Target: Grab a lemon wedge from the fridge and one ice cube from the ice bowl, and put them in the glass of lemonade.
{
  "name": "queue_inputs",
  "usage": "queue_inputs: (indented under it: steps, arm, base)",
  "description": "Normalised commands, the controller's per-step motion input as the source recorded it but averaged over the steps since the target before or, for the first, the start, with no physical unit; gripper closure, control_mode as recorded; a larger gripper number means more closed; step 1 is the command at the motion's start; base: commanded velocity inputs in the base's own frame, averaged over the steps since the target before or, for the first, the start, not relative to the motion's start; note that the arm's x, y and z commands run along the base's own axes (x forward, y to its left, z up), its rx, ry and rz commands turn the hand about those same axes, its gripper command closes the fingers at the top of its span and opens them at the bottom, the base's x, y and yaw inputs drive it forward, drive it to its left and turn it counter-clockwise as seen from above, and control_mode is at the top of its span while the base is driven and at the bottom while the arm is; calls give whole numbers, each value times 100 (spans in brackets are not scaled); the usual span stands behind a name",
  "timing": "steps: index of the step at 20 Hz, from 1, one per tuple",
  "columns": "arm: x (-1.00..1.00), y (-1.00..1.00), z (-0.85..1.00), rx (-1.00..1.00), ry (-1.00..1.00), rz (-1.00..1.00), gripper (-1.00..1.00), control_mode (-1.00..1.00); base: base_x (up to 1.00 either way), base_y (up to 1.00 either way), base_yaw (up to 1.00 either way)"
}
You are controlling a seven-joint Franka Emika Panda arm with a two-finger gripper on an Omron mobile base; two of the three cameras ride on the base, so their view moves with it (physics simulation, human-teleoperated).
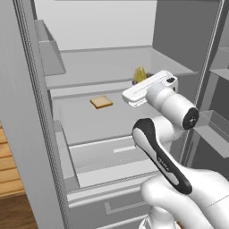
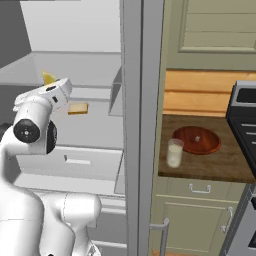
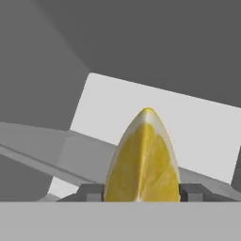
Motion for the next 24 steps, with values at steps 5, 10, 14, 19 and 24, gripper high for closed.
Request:
queue_inputs:
  steps: [5, 10, 14, 19, 24]
  arm:
    - [-78, -1, -12, -6, 42, 0, 100, -100]
    - [-53, -3, -20, -15, 78, 0, 100, -100]
    - [-24, -3, -33, -20, 80, -2, 100, -100]
    - [-22, -2, -100, -10, 41, 0, 100, -100]
    - [-36, -21, -58, 0, 8, 0, 100, -100]
  base:
    - [0, 0, 0]
    - [0, 0, 0]
    - [0, 0, 0]
    - [0, 0, 0]
    - [0, 0, 0]
